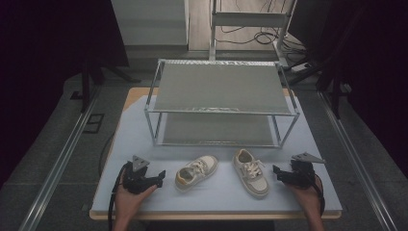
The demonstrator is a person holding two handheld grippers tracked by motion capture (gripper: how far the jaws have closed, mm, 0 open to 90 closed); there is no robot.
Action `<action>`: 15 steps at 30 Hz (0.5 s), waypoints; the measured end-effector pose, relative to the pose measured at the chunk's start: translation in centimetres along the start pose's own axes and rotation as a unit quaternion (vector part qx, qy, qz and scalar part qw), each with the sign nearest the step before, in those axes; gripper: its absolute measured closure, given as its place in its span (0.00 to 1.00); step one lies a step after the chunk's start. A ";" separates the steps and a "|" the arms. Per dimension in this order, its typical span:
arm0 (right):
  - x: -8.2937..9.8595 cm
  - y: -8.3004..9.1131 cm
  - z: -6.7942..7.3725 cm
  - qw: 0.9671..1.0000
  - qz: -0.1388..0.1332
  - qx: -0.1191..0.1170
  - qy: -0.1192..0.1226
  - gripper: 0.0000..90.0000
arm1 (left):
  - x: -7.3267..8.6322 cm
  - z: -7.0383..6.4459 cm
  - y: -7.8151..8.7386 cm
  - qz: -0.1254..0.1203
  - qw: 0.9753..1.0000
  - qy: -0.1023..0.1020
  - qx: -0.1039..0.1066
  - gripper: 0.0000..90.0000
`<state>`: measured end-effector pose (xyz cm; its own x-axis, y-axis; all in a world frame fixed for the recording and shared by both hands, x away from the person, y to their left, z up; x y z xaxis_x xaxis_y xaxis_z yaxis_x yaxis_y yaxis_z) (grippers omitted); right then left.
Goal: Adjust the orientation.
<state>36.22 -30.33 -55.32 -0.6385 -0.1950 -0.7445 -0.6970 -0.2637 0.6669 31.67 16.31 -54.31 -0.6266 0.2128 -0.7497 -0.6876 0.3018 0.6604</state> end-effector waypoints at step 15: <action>-2.1 5.6 3.2 0.992 -0.094 -0.078 0.023 0.74 | 0.6 -1.0 1.4 -0.008 0.999 0.021 0.039 0.29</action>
<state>32.60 -28.35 -49.97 -0.4844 -0.1709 -0.8580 -0.7403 -0.4426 0.5061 30.02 15.92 -53.79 -0.6320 0.1686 -0.7564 -0.6678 0.3767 0.6419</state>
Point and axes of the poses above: each handheld gripper's, and its own axes: y roughly backward along the jaws, x roughly out of its underside, z roughly to its left, the point moved 9 cm from there along -y, roughly forward along the jaws
